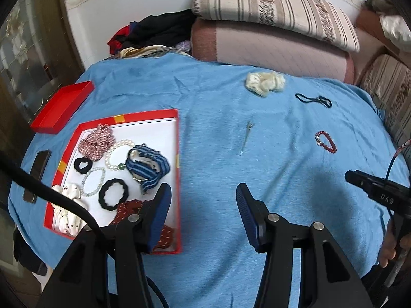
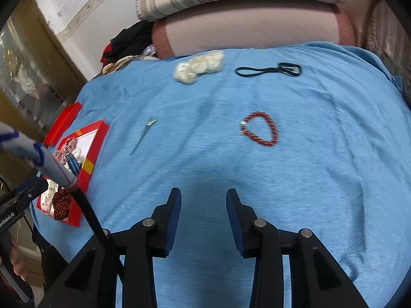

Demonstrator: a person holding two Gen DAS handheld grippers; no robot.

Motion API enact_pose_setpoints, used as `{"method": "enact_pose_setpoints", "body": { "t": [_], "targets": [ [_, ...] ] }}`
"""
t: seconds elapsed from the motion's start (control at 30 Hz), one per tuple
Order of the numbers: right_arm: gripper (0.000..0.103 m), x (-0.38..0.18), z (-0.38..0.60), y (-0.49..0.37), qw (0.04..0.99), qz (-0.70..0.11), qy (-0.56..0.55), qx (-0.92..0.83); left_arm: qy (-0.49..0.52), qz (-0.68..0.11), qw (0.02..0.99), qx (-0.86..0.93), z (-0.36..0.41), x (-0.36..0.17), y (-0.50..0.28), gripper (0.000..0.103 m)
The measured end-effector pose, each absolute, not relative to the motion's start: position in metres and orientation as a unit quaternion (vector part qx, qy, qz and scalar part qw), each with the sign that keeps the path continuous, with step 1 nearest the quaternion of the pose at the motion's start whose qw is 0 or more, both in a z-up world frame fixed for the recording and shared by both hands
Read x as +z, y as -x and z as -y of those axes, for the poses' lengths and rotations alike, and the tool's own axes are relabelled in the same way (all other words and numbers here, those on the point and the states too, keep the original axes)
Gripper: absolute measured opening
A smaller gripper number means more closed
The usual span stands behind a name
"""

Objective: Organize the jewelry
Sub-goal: 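Move both tools back toward the hairpin and red bead bracelet, then grasp the hairpin with the left tool while the right tool grasps the red bead bracelet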

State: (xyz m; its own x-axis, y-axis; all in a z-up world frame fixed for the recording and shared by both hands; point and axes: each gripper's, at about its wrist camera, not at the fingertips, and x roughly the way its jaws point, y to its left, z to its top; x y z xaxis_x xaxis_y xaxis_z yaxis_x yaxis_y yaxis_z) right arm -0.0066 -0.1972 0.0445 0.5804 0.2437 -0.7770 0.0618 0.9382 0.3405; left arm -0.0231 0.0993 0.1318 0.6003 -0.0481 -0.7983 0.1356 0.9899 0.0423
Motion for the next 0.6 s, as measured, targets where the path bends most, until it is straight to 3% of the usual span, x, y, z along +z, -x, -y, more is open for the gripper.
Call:
{"method": "enact_pose_setpoints", "body": {
  "t": [0.2,0.6],
  "targets": [
    [0.04,0.032,0.229,0.005,0.871,-0.456,-0.18,0.029,-0.071,-0.456,0.885,-0.062,-0.073,0.116,0.004,0.053],
    [0.052,0.01,0.273,-0.039,0.869,-0.46,-0.179,-0.013,-0.062,-0.502,0.856,-0.101,-0.026,0.054,-0.09,0.053]
  ]
}}
